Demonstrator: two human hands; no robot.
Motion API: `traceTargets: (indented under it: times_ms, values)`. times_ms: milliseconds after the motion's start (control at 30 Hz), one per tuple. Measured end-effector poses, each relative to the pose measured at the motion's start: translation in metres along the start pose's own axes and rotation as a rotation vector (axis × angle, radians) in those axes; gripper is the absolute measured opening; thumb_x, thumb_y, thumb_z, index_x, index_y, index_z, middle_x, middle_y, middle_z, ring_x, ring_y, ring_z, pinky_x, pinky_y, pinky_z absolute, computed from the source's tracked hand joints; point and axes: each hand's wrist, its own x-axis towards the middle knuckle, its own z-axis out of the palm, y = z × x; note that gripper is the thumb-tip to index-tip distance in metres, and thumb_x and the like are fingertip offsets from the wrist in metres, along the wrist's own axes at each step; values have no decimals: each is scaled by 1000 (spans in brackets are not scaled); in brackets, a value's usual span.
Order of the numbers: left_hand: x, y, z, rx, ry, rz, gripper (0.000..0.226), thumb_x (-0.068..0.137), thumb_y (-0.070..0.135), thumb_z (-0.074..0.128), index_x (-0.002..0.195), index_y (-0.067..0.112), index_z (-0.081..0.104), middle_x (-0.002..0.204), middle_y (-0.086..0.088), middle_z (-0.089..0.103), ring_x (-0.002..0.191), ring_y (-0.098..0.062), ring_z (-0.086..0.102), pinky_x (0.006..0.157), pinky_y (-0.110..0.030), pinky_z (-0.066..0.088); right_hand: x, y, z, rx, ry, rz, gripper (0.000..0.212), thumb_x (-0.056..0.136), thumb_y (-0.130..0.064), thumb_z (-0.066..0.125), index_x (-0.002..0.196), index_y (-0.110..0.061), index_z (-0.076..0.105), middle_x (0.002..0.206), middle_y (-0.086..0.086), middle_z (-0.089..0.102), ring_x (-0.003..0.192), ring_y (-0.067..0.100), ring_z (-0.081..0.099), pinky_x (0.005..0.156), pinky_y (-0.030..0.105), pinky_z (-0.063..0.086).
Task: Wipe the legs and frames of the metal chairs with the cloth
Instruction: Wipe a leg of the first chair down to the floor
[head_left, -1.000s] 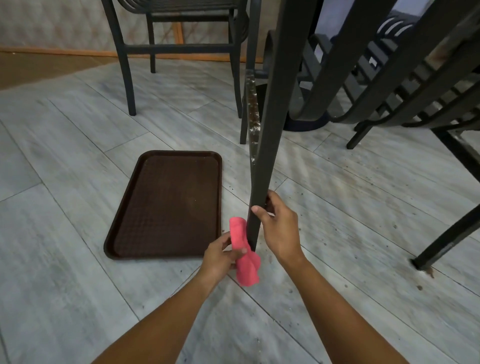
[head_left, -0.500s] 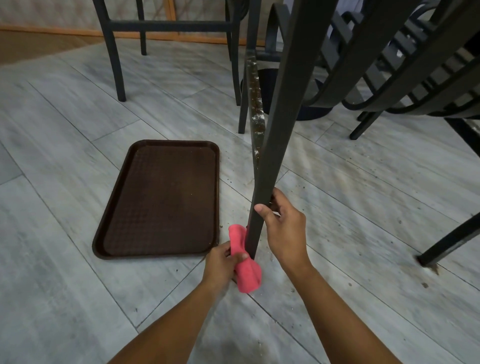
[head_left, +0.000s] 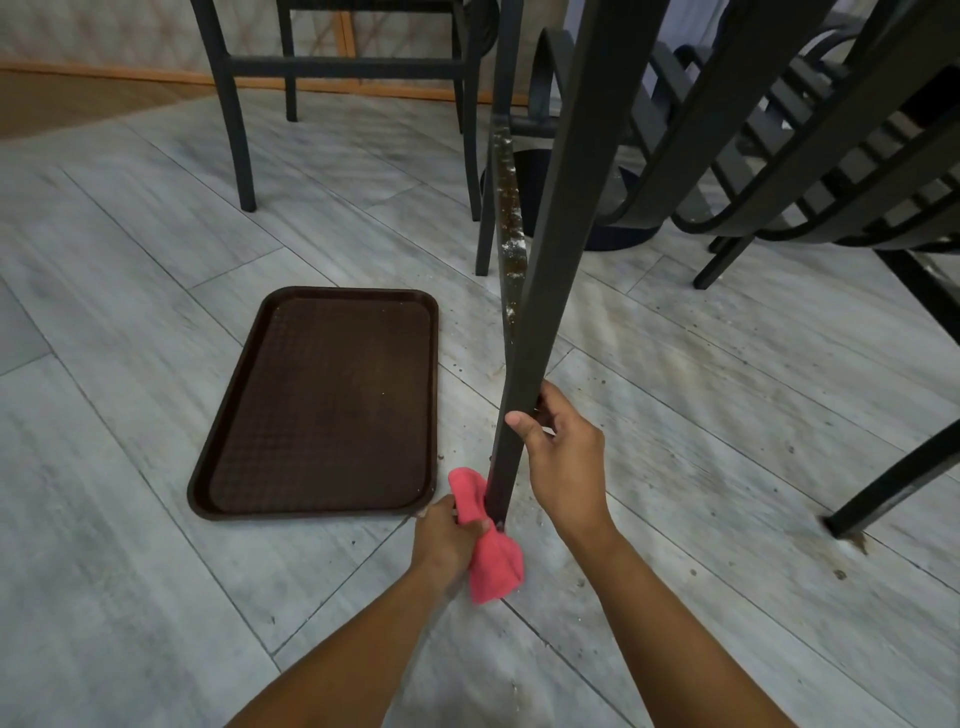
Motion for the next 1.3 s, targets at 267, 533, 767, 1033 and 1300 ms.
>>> traceTargets:
  times_ms: [267,533,767,1033,1300]
  values:
    - [-28,-13,6,16,32,-234,18,81,14,65,96,11,55,97,-11,65,91,-30,64,81,-39,55,-1,-3,-1,8,-10,4,31,88,-12,60,119,-15,60,97,-11,63,84,1,58,72,-1,41]
    - [-31,9,34,-347,108,-358,24,92,14,51,108,-3,58,103,-23,66,96,-38,64,82,-40,55,0,-3,-1,13,-13,13,32,87,-11,61,119,-15,60,89,-19,58,77,-19,55,68,-3,38]
    - [-22,25,45,-516,243,-427,29,94,7,43,117,-5,55,105,-26,66,94,-38,65,78,-40,53,1,0,-2,16,-24,17,33,89,-14,59,122,-14,58,97,-17,57,73,-18,52,65,-5,36]
    - [-17,23,51,-552,284,-484,32,94,12,41,117,-4,56,106,-25,65,96,-38,65,86,-47,53,1,5,1,25,-6,42,35,88,-16,60,124,-15,57,94,-27,52,71,-25,48,64,-8,33]
    - [-9,15,48,-431,275,-534,32,94,16,43,114,-6,56,103,-25,66,96,-38,64,87,-47,53,0,1,-1,44,-15,31,35,89,-18,59,123,-13,57,96,-20,54,73,-20,50,65,-7,34]
